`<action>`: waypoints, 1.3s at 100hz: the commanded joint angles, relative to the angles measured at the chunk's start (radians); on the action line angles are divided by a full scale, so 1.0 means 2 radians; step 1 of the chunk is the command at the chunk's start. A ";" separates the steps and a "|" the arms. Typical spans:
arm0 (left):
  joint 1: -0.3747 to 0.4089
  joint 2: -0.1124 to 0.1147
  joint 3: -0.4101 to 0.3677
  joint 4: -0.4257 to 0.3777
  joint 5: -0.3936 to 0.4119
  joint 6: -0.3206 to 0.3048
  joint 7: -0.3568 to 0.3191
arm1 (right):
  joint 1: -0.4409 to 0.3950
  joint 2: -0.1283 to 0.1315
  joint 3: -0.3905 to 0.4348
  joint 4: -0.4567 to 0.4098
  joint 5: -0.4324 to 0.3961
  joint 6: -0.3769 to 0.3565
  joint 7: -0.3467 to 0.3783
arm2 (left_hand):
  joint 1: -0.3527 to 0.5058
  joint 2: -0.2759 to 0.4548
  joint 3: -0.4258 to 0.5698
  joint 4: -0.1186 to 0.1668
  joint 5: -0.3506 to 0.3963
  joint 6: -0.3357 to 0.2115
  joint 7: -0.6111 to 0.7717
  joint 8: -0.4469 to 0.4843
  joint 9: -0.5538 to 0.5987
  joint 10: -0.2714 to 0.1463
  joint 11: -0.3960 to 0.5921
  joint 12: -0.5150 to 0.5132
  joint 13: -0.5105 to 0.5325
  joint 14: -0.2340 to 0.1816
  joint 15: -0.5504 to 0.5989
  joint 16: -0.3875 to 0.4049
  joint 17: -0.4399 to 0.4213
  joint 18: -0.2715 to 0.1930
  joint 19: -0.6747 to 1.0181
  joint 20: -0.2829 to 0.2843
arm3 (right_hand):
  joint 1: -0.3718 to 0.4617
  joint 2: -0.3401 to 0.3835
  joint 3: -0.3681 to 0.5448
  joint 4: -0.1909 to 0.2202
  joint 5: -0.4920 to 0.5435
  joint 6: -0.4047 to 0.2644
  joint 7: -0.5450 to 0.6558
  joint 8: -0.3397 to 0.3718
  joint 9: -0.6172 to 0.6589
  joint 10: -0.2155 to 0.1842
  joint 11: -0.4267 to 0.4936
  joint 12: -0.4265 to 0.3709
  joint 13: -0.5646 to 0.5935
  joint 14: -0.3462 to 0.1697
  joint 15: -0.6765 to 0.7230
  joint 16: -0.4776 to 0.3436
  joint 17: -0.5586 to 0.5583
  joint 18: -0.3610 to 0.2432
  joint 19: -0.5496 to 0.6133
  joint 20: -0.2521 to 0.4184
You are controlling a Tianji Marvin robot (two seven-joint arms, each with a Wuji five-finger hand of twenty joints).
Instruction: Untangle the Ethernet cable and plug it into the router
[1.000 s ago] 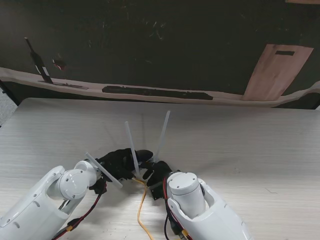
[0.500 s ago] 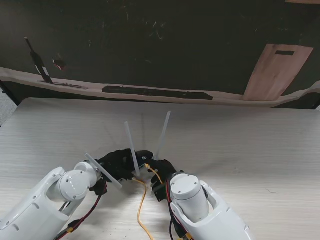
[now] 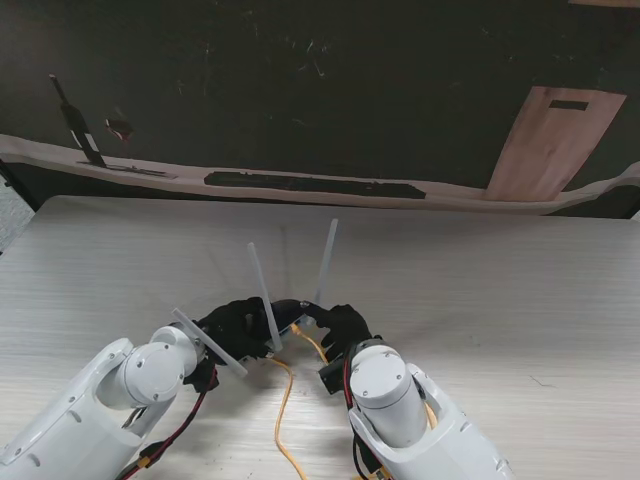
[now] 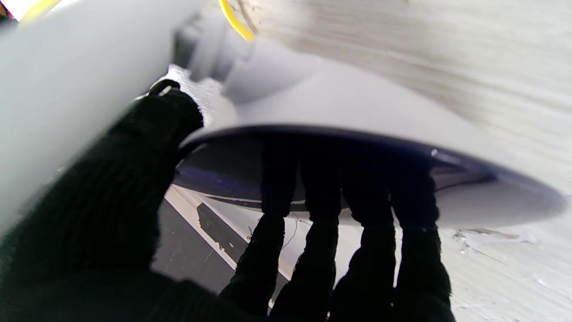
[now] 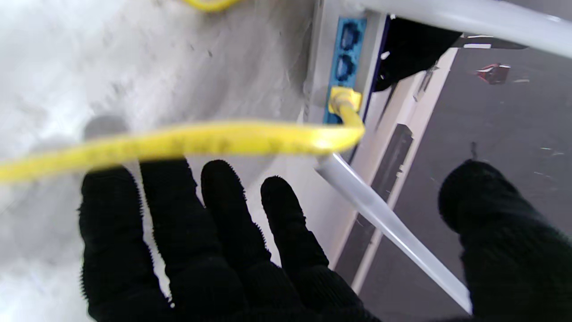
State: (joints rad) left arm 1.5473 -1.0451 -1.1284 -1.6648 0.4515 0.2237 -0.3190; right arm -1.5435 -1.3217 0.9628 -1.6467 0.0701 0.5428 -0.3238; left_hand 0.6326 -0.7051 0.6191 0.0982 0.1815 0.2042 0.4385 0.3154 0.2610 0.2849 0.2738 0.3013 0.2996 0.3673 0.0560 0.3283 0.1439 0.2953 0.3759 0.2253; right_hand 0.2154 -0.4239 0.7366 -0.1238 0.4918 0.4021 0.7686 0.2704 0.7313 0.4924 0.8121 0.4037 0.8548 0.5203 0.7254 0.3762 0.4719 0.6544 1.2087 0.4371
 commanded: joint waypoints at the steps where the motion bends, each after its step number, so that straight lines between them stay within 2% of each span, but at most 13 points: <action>1: 0.026 0.001 0.014 0.035 -0.006 0.017 -0.025 | -0.006 0.003 0.002 -0.006 -0.009 -0.014 0.001 | 0.209 0.107 0.191 0.035 0.069 0.028 0.079 0.028 0.093 0.005 0.138 0.050 0.132 -0.019 0.303 0.066 0.096 -0.027 0.346 0.062 | 0.004 -0.019 0.011 0.005 0.011 0.006 -0.008 -0.008 0.013 0.019 -0.003 -0.008 0.009 0.012 0.006 0.002 0.003 0.022 -0.003 0.004; 18: 0.026 0.000 0.013 0.033 -0.012 0.026 -0.022 | -0.015 0.009 0.002 -0.007 -0.066 -0.062 -0.021 | 0.208 0.110 0.188 0.039 0.069 0.029 0.077 0.027 0.092 0.007 0.138 0.050 0.130 -0.017 0.303 0.066 0.094 -0.026 0.346 0.064 | 0.028 -0.060 0.056 0.004 0.016 -0.016 0.003 -0.002 0.010 0.011 0.003 -0.005 0.004 0.009 0.015 0.008 -0.007 0.022 -0.001 0.007; 32: 0.026 -0.001 0.014 0.030 -0.012 0.035 -0.020 | -0.020 0.019 0.000 -0.005 -0.136 -0.112 -0.039 | 0.207 0.112 0.185 0.042 0.069 0.032 0.076 0.027 0.091 0.008 0.138 0.050 0.130 -0.016 0.304 0.066 0.093 -0.025 0.347 0.066 | 0.049 -0.099 0.095 0.002 0.030 -0.025 0.018 0.005 0.013 0.003 0.012 -0.001 0.006 0.003 0.027 0.013 -0.003 0.022 0.006 0.010; 47: 0.025 -0.002 0.016 0.028 -0.014 0.046 -0.018 | -0.023 0.033 0.001 -0.006 -0.215 -0.156 -0.048 | 0.206 0.117 0.181 0.044 0.069 0.034 0.073 0.026 0.091 0.011 0.138 0.050 0.128 -0.013 0.305 0.066 0.091 -0.024 0.348 0.069 | 0.069 -0.142 0.148 0.000 0.066 -0.035 0.017 0.005 0.026 -0.008 0.026 0.003 0.013 -0.005 0.056 0.025 0.006 0.022 0.020 0.015; 66: 0.020 -0.003 0.020 0.033 -0.022 0.053 -0.015 | -0.017 0.047 -0.008 0.006 -0.309 -0.204 -0.065 | 0.206 0.119 0.175 0.048 0.071 0.036 0.072 0.025 0.091 0.014 0.138 0.050 0.130 -0.012 0.307 0.066 0.092 -0.023 0.349 0.072 | 0.104 -0.193 0.216 -0.001 0.139 -0.073 0.033 0.010 0.056 -0.027 0.050 0.010 0.034 -0.018 0.106 0.042 0.039 0.018 0.063 0.030; 72: 0.017 -0.004 0.022 0.035 -0.023 0.055 -0.015 | -0.016 0.052 -0.012 0.008 -0.331 -0.211 -0.065 | 0.206 0.120 0.174 0.049 0.071 0.036 0.072 0.024 0.091 0.014 0.138 0.050 0.129 -0.012 0.307 0.066 0.091 -0.023 0.349 0.072 | 0.112 -0.199 0.223 -0.001 0.158 -0.081 0.037 0.011 0.057 -0.030 0.057 0.013 0.035 -0.020 0.116 0.045 0.044 0.015 0.072 0.034; 87: 0.016 -0.004 0.024 0.035 -0.023 0.057 -0.016 | -0.010 0.061 -0.024 0.010 -0.374 -0.224 -0.062 | 0.207 0.120 0.172 0.050 0.071 0.037 0.071 0.024 0.091 0.014 0.138 0.050 0.129 -0.012 0.307 0.066 0.091 -0.022 0.350 0.073 | 0.121 -0.217 0.238 -0.001 0.187 -0.065 0.046 0.014 0.083 -0.029 0.075 0.018 0.057 -0.019 0.149 0.055 0.078 0.015 0.105 0.048; 98: 0.016 -0.004 0.023 0.034 -0.022 0.059 -0.015 | -0.004 0.069 -0.033 0.007 -0.403 -0.224 -0.048 | 0.208 0.121 0.172 0.051 0.071 0.038 0.070 0.024 0.091 0.014 0.138 0.050 0.129 -0.012 0.307 0.066 0.091 -0.022 0.349 0.073 | 0.112 -0.225 0.239 -0.001 0.217 -0.056 0.058 0.023 0.122 -0.022 0.089 0.019 0.099 -0.013 0.186 0.060 0.140 0.016 0.153 0.067; 104: 0.016 -0.004 0.023 0.034 -0.022 0.060 -0.014 | -0.002 0.073 -0.038 0.005 -0.411 -0.223 -0.036 | 0.208 0.120 0.171 0.050 0.071 0.038 0.070 0.024 0.091 0.015 0.138 0.050 0.130 -0.012 0.308 0.066 0.092 -0.022 0.350 0.073 | 0.104 -0.228 0.231 -0.003 0.234 -0.054 0.064 0.029 0.143 -0.017 0.095 0.018 0.126 -0.008 0.207 0.059 0.186 0.014 0.187 0.076; 114: 0.016 -0.004 0.024 0.035 -0.022 0.062 -0.015 | 0.004 0.076 -0.047 0.005 -0.416 -0.218 -0.021 | 0.208 0.121 0.170 0.050 0.071 0.038 0.070 0.024 0.091 0.015 0.138 0.050 0.129 -0.011 0.307 0.066 0.092 -0.023 0.349 0.073 | 0.104 -0.231 0.224 -0.005 0.254 -0.055 0.069 0.037 0.167 -0.015 0.103 0.018 0.154 -0.003 0.232 0.057 0.231 0.011 0.220 0.080; 130: 0.015 -0.004 0.025 0.034 -0.024 0.064 -0.015 | 0.017 0.078 -0.064 0.016 -0.426 -0.210 -0.013 | 0.207 0.123 0.169 0.051 0.071 0.039 0.069 0.024 0.090 0.015 0.138 0.050 0.129 -0.011 0.308 0.066 0.091 -0.022 0.349 0.074 | 0.120 -0.238 0.237 -0.002 0.262 -0.057 0.065 0.041 0.175 -0.016 0.105 0.019 0.167 -0.006 0.243 0.053 0.252 0.005 0.234 0.075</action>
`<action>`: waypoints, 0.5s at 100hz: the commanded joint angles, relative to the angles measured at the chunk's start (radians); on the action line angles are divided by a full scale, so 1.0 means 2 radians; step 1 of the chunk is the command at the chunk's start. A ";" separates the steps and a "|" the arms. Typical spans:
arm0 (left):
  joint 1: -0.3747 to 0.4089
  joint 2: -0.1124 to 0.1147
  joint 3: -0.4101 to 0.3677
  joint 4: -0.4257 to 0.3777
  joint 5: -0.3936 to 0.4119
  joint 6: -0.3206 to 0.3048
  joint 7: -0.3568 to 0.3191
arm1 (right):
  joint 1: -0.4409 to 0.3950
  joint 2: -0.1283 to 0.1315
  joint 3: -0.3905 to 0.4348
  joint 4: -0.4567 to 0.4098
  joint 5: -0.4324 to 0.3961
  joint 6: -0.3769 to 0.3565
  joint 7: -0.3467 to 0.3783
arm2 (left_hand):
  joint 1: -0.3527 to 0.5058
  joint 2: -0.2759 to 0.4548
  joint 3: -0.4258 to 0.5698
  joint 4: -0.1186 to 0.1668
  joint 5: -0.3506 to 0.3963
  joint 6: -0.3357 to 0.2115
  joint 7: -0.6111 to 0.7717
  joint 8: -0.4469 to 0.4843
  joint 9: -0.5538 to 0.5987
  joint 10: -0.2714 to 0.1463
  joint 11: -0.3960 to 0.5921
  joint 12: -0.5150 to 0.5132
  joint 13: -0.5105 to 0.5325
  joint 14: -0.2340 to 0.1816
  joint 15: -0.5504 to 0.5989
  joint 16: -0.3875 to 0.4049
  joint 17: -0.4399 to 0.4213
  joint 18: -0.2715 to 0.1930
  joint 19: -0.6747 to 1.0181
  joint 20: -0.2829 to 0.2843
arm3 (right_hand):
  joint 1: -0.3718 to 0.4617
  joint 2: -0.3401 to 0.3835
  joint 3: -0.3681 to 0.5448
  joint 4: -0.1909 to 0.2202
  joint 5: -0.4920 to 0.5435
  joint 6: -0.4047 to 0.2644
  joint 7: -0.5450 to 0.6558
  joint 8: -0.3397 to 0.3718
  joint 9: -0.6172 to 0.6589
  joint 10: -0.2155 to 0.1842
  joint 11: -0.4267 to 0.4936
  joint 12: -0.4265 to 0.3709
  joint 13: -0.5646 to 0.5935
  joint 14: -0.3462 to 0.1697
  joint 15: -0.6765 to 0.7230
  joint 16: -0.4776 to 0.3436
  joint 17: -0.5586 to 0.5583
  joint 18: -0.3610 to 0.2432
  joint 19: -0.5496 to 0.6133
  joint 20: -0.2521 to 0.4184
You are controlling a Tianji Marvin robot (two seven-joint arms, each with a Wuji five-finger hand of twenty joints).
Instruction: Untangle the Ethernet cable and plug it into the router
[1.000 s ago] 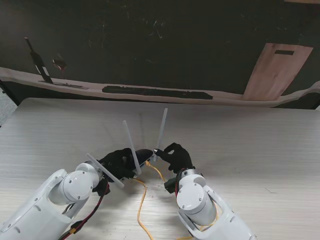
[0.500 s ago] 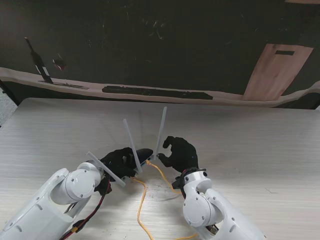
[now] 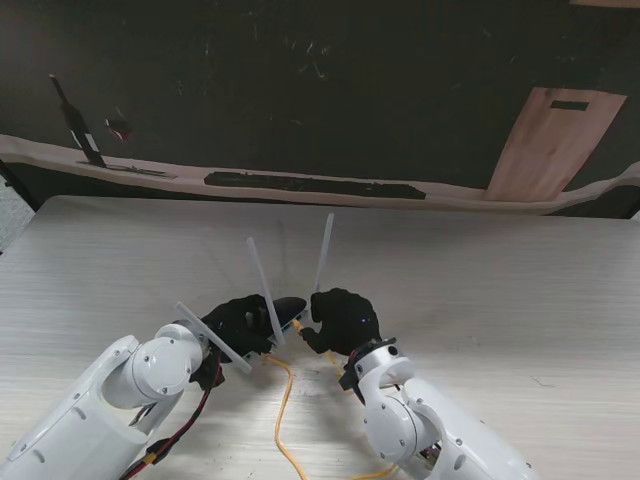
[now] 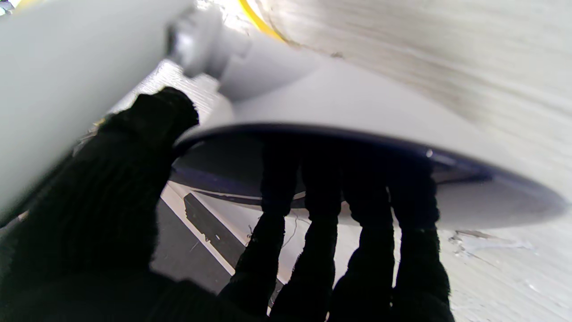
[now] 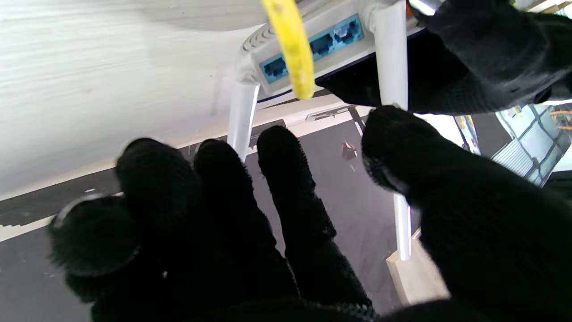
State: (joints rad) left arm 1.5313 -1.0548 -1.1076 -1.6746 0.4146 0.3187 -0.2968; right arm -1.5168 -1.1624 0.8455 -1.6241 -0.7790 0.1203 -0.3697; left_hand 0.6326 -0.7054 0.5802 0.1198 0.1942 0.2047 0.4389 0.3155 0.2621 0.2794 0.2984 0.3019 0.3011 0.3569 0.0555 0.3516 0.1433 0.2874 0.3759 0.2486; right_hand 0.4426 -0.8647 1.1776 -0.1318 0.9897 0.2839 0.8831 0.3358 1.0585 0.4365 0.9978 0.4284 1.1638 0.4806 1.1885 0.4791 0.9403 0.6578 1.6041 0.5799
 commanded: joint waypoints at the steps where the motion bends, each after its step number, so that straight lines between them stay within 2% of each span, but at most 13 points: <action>1: 0.023 0.001 0.014 0.039 -0.005 0.017 -0.026 | 0.005 -0.002 -0.006 0.005 -0.002 0.002 0.011 | 0.207 0.123 0.188 0.040 0.065 0.039 0.069 0.023 0.090 0.018 0.126 0.050 0.128 -0.007 0.308 0.054 0.092 -0.018 0.349 0.062 | 0.009 -0.018 0.018 -0.003 0.014 0.002 0.005 0.004 0.011 0.012 0.012 0.007 0.012 0.014 0.013 -0.001 0.017 0.003 0.038 0.001; 4: 0.023 0.001 0.014 0.039 -0.006 0.017 -0.026 | 0.007 -0.002 -0.009 0.007 -0.003 0.004 0.011 | 0.207 0.123 0.188 0.040 0.065 0.039 0.069 0.023 0.090 0.018 0.126 0.050 0.128 -0.006 0.308 0.054 0.092 -0.018 0.349 0.062 | 0.017 -0.024 0.023 -0.021 0.012 0.002 0.015 -0.024 0.013 0.012 0.011 0.007 0.013 0.014 0.016 -0.008 0.020 0.002 0.043 -0.009; 9: 0.023 0.001 0.014 0.039 -0.006 0.018 -0.026 | 0.011 -0.001 -0.014 0.010 -0.005 0.006 0.013 | 0.207 0.125 0.187 0.041 0.065 0.038 0.069 0.023 0.090 0.018 0.126 0.050 0.128 -0.006 0.308 0.054 0.091 -0.019 0.349 0.063 | 0.030 -0.028 0.025 -0.035 0.013 0.005 0.022 -0.044 0.018 0.013 0.009 0.006 0.020 0.015 0.018 -0.011 0.027 0.003 0.048 -0.014; 16: 0.023 0.001 0.014 0.039 -0.006 0.018 -0.026 | 0.015 -0.001 -0.020 0.013 -0.007 0.010 0.018 | 0.206 0.126 0.186 0.042 0.065 0.039 0.069 0.023 0.089 0.019 0.125 0.049 0.127 -0.004 0.308 0.054 0.090 -0.019 0.349 0.063 | 0.051 -0.036 0.032 -0.055 0.014 0.014 0.052 -0.092 0.034 0.018 0.006 0.002 0.039 0.017 0.025 -0.019 0.055 0.007 0.063 -0.028; 32: 0.024 0.001 0.014 0.039 -0.007 0.021 -0.026 | 0.022 -0.001 -0.031 0.020 -0.008 0.017 0.022 | 0.206 0.128 0.183 0.044 0.065 0.039 0.067 0.023 0.089 0.019 0.125 0.049 0.125 -0.004 0.307 0.054 0.089 -0.019 0.348 0.064 | 0.068 -0.046 0.040 -0.061 0.020 0.020 0.063 -0.110 0.050 0.021 0.001 -0.001 0.054 0.017 0.031 -0.020 0.086 0.010 0.073 -0.040; 50: 0.023 0.002 0.014 0.038 -0.006 0.024 -0.030 | 0.031 -0.003 -0.042 0.030 -0.004 0.021 0.024 | 0.206 0.130 0.182 0.048 0.065 0.041 0.066 0.022 0.086 0.020 0.124 0.049 0.122 -0.003 0.306 0.054 0.086 -0.019 0.346 0.066 | 0.075 -0.054 0.046 -0.064 0.018 0.019 0.072 -0.118 0.055 0.018 0.000 -0.001 0.055 0.010 0.042 -0.013 0.091 -0.008 0.093 -0.046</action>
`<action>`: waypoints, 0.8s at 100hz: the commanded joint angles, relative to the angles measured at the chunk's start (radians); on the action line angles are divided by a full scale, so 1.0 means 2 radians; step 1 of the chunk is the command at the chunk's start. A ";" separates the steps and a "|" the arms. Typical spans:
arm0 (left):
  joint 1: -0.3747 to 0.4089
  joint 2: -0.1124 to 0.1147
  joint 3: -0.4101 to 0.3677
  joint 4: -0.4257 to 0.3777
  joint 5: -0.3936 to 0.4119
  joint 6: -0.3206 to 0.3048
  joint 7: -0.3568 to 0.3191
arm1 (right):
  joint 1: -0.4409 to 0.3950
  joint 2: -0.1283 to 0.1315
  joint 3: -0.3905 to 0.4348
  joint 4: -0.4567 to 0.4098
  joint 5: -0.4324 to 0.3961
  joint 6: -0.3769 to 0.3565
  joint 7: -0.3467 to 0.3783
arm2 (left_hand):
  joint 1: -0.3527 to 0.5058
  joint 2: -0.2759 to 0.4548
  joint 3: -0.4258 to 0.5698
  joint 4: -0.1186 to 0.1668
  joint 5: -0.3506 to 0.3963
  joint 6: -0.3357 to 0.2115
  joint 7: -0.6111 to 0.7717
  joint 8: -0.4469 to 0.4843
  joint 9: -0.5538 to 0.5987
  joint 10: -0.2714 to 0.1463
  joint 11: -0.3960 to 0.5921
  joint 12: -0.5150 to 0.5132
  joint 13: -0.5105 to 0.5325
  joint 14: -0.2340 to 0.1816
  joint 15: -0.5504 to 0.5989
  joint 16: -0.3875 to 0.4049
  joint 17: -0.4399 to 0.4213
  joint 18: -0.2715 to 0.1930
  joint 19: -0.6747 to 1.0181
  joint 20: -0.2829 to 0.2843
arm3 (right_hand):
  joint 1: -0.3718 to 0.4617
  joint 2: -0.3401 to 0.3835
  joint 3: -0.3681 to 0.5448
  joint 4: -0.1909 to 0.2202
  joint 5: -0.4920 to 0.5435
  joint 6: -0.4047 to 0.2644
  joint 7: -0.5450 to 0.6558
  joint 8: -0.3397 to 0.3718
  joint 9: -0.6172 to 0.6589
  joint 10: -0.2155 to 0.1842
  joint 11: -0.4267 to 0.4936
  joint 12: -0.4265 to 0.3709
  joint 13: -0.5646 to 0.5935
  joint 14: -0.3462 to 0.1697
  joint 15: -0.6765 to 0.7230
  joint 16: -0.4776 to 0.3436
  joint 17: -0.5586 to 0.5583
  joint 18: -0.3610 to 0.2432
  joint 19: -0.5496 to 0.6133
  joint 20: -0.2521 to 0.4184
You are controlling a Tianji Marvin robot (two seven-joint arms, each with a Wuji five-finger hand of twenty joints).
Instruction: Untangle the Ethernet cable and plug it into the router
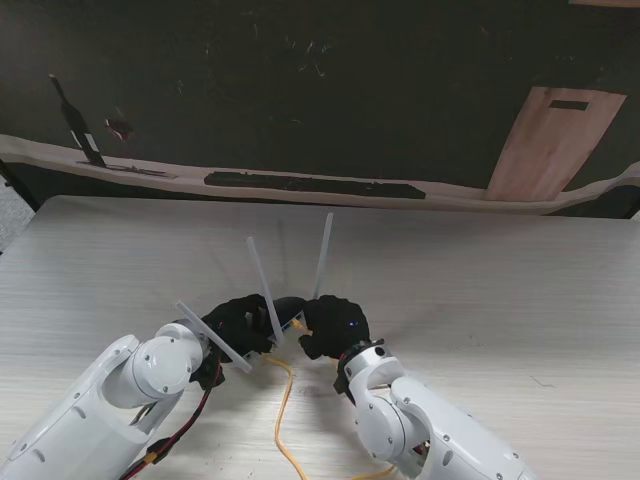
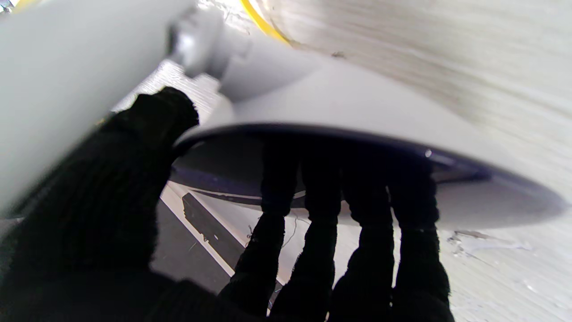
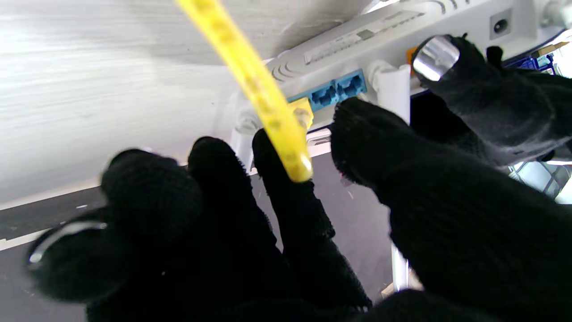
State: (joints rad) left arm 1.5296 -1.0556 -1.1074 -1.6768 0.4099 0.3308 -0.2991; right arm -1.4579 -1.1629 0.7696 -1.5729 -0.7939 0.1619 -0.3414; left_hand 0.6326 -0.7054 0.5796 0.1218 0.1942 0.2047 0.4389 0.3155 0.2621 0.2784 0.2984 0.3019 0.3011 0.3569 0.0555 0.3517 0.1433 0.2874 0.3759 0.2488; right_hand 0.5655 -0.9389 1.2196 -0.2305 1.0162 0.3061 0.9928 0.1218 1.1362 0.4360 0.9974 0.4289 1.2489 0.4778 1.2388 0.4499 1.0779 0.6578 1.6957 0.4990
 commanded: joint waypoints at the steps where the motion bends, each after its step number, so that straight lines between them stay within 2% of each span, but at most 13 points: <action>1: 0.024 0.002 0.014 0.040 -0.004 0.019 -0.028 | 0.003 -0.003 -0.005 0.005 0.004 0.001 0.010 | 0.206 0.130 0.183 0.048 0.065 0.041 0.065 0.022 0.086 0.020 0.124 0.049 0.122 -0.002 0.306 0.054 0.086 -0.019 0.346 0.066 | 0.014 -0.017 0.025 -0.015 0.005 0.008 0.018 -0.011 0.016 0.018 0.001 -0.001 0.013 0.011 0.017 0.001 0.023 -0.009 0.048 -0.006; 16: 0.024 0.002 0.014 0.039 -0.007 0.021 -0.028 | 0.010 -0.006 -0.013 0.014 0.012 0.003 0.008 | 0.205 0.132 0.181 0.050 0.064 0.041 0.065 0.021 0.085 0.020 0.123 0.048 0.121 -0.003 0.306 0.054 0.084 -0.019 0.345 0.068 | 0.029 -0.011 0.029 -0.023 -0.002 0.006 0.040 -0.021 0.022 0.015 0.002 -0.001 0.013 0.008 0.026 0.008 0.025 -0.024 0.062 -0.005; 37: 0.023 0.002 0.015 0.040 -0.009 0.023 -0.031 | 0.018 -0.012 -0.021 0.024 0.022 0.006 -0.001 | 0.205 0.136 0.177 0.053 0.064 0.040 0.064 0.021 0.084 0.020 0.122 0.048 0.119 -0.002 0.305 0.053 0.082 -0.020 0.344 0.071 | 0.038 0.005 0.033 -0.022 -0.009 0.006 0.052 -0.027 0.022 0.014 0.005 -0.001 0.014 0.004 0.031 0.010 0.026 -0.030 0.067 -0.004; 54: 0.023 0.002 0.015 0.040 -0.009 0.023 -0.031 | 0.024 -0.017 -0.027 0.032 0.031 0.008 -0.008 | 0.205 0.136 0.175 0.054 0.064 0.040 0.064 0.021 0.084 0.020 0.123 0.048 0.118 -0.002 0.305 0.053 0.082 -0.021 0.343 0.073 | 0.057 0.034 0.052 -0.014 -0.011 0.004 0.065 -0.032 0.029 0.014 0.008 -0.002 0.014 0.001 0.040 0.015 0.029 -0.038 0.077 0.000; 63: 0.023 0.003 0.016 0.040 -0.009 0.023 -0.032 | 0.026 -0.020 -0.028 0.036 0.035 0.009 -0.013 | 0.205 0.137 0.175 0.056 0.063 0.040 0.063 0.020 0.083 0.020 0.122 0.048 0.116 0.000 0.304 0.053 0.080 -0.021 0.342 0.074 | 0.062 0.036 0.062 -0.007 -0.010 0.005 0.069 -0.033 0.036 0.014 0.009 -0.003 0.015 -0.001 0.047 0.019 0.030 -0.043 0.082 0.003; 80: 0.021 0.004 0.017 0.040 -0.009 0.023 -0.036 | 0.028 -0.023 -0.031 0.041 0.038 0.009 -0.022 | 0.204 0.138 0.174 0.058 0.063 0.040 0.063 0.020 0.083 0.020 0.122 0.047 0.116 -0.001 0.304 0.053 0.079 -0.021 0.341 0.076 | 0.070 0.020 0.077 0.002 0.000 0.007 0.083 -0.038 0.077 0.011 0.002 -0.013 0.017 -0.018 0.076 0.045 0.037 -0.081 0.107 0.032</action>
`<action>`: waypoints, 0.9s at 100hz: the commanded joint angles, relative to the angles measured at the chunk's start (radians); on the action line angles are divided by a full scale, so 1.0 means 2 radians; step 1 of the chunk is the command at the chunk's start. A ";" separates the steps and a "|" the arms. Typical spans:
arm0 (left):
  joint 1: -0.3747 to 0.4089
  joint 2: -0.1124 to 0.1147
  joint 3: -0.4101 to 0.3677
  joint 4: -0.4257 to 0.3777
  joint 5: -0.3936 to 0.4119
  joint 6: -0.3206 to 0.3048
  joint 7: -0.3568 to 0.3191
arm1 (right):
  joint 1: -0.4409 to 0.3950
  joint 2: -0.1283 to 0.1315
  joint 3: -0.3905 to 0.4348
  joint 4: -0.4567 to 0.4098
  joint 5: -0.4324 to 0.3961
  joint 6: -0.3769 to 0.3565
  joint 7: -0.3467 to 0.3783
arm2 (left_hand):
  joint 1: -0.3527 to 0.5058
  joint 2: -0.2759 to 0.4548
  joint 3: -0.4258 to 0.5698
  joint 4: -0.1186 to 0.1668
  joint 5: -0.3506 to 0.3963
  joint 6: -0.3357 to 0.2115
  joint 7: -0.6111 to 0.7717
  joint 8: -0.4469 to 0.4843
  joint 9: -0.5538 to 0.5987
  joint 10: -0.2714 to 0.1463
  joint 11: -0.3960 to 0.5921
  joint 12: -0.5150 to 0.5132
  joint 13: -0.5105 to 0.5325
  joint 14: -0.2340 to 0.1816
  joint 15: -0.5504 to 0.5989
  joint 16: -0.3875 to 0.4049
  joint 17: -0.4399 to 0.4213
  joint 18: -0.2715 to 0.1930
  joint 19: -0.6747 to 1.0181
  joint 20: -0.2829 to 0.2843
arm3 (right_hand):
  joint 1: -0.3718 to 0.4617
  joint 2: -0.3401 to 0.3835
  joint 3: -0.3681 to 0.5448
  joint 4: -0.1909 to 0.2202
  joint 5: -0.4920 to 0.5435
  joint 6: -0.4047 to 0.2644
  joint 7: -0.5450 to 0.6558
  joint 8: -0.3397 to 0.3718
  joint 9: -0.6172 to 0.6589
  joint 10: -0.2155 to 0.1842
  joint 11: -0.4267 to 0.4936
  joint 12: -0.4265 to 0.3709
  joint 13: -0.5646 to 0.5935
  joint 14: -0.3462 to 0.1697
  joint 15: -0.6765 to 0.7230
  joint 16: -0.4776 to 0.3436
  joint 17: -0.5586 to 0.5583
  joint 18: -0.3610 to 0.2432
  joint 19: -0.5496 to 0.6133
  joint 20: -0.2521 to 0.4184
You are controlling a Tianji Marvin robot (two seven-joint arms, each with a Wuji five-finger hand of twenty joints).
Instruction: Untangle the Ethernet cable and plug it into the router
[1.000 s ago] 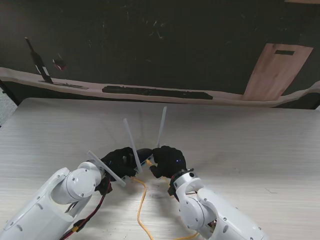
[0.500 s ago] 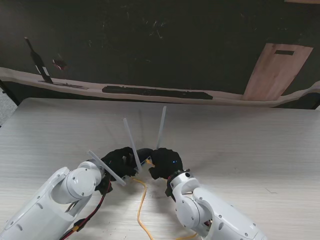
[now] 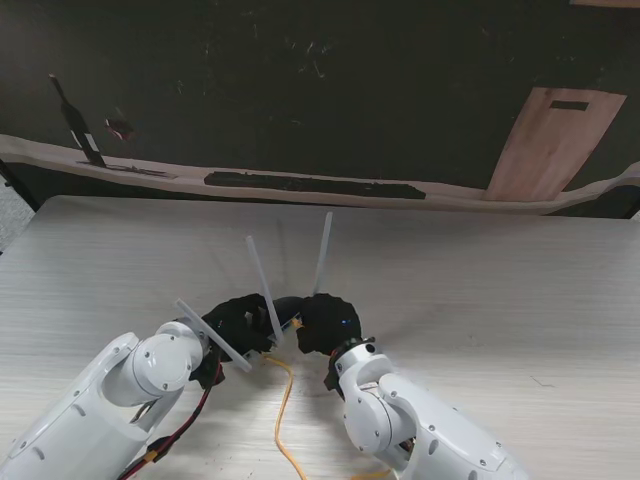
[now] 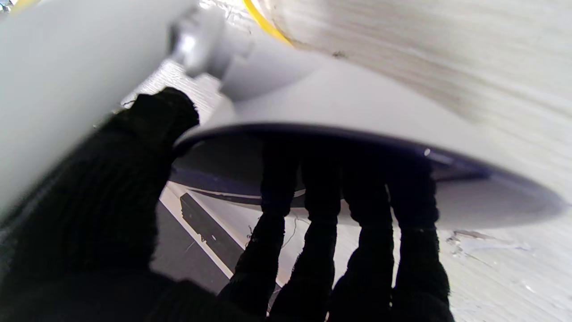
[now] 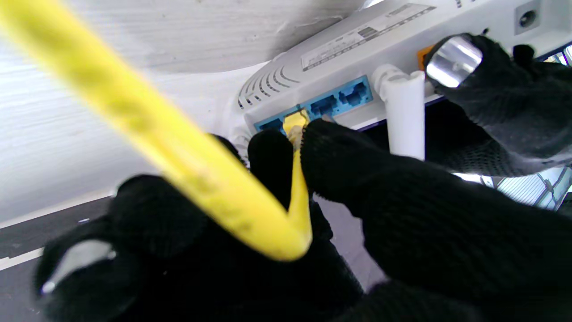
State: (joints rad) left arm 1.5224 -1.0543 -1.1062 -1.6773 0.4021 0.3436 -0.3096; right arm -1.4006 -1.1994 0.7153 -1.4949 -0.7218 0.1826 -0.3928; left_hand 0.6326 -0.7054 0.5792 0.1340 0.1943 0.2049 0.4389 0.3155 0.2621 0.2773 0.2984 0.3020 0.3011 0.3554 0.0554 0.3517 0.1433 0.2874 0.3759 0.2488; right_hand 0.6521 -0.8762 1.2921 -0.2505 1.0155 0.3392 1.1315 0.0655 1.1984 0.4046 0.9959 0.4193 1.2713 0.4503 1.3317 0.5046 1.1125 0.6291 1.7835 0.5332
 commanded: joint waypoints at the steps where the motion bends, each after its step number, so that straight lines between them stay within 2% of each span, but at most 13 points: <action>1: 0.025 0.003 0.016 0.040 -0.005 0.017 -0.031 | 0.000 -0.005 -0.004 0.002 0.002 -0.001 0.003 | 0.204 0.138 0.174 0.052 0.063 0.040 0.063 0.020 0.083 0.020 0.122 0.047 0.116 0.000 0.304 0.053 0.079 -0.021 0.341 0.076 | 0.027 -0.012 0.041 0.013 0.002 -0.009 0.015 -0.010 0.049 0.027 0.002 -0.009 0.006 -0.005 0.032 0.020 0.020 -0.070 0.065 0.018; 17: 0.024 0.003 0.017 0.040 -0.009 0.017 -0.034 | 0.002 -0.011 -0.007 0.009 0.014 0.003 -0.004 | 0.205 0.138 0.174 0.053 0.064 0.040 0.063 0.020 0.083 0.020 0.122 0.047 0.115 0.000 0.304 0.053 0.079 -0.021 0.340 0.077 | 0.038 -0.023 0.050 0.029 0.013 -0.019 0.027 0.006 0.074 0.028 0.014 -0.002 0.009 -0.025 0.064 0.046 0.028 -0.115 0.096 0.044; 27: 0.022 0.004 0.018 0.039 -0.013 0.015 -0.039 | 0.004 -0.018 -0.007 0.015 0.028 0.003 -0.014 | 0.205 0.137 0.174 0.054 0.065 0.040 0.063 0.020 0.084 0.020 0.122 0.047 0.115 0.000 0.304 0.053 0.079 -0.021 0.339 0.078 | 0.044 -0.028 0.055 0.041 0.018 -0.025 0.027 0.028 0.086 0.032 0.024 0.008 0.010 -0.035 0.084 0.061 0.032 -0.141 0.115 0.056; 33: 0.020 0.005 0.020 0.040 -0.011 0.015 -0.043 | 0.004 -0.021 -0.008 0.017 0.039 0.006 -0.016 | 0.205 0.135 0.176 0.054 0.065 0.039 0.063 0.020 0.084 0.019 0.122 0.047 0.116 -0.001 0.303 0.053 0.079 -0.021 0.339 0.078 | 0.045 -0.043 0.068 0.051 0.026 -0.029 0.029 0.049 0.091 0.034 0.036 0.016 0.010 -0.043 0.095 0.068 0.033 -0.153 0.124 0.061; 55: 0.014 0.008 0.026 0.045 -0.020 0.017 -0.056 | 0.009 -0.043 -0.015 0.039 0.077 0.015 -0.045 | 0.198 0.142 0.173 0.059 0.066 0.036 0.064 0.021 0.086 0.015 0.121 0.047 0.112 0.010 0.293 0.048 0.078 -0.018 0.333 0.081 | 0.050 -0.073 0.095 0.082 0.046 -0.044 0.025 0.082 0.095 0.042 0.052 0.020 0.011 -0.045 0.110 0.076 0.035 -0.158 0.138 0.070; 74: 0.010 0.010 0.031 0.048 -0.023 0.012 -0.065 | 0.015 -0.054 -0.022 0.052 0.093 0.017 -0.059 | 0.199 0.142 0.171 0.070 0.066 0.035 0.064 0.021 0.086 0.014 0.120 0.047 0.108 0.007 0.288 0.044 0.076 -0.022 0.321 0.090 | 0.054 -0.075 0.101 0.091 0.051 -0.042 0.020 0.094 0.097 0.047 0.060 0.016 0.011 -0.049 0.116 0.080 0.036 -0.164 0.143 0.076; 90: 0.008 0.010 0.033 0.052 -0.021 0.005 -0.066 | 0.018 -0.059 -0.024 0.057 0.101 0.018 -0.065 | 0.201 0.137 0.177 0.071 0.066 0.033 0.066 0.022 0.084 0.011 0.122 0.048 0.103 -0.001 0.289 0.044 0.073 -0.029 0.314 0.092 | 0.061 -0.074 0.100 0.094 0.051 -0.037 0.016 0.100 0.095 0.055 0.064 0.017 0.011 -0.052 0.118 0.082 0.036 -0.167 0.144 0.078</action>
State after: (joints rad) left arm 1.4759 -1.0290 -1.0917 -1.6580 0.3744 0.3390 -0.3674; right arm -1.3624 -1.2940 0.6808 -1.3900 -0.5291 0.2249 -0.5422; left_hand 0.6326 -0.6974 0.5792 0.1718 0.1935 0.2284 0.4319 0.3134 0.2618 0.2950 0.2976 0.3019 0.3011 0.3745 0.0554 0.3518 0.1422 0.3056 0.3761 0.2873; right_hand 0.6713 -1.0658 1.3581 -0.1104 1.0969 0.3598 1.1870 0.2619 1.2816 0.3649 1.0325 0.4540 1.3081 0.4028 1.4842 0.6269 1.1655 0.5702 1.8738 0.6876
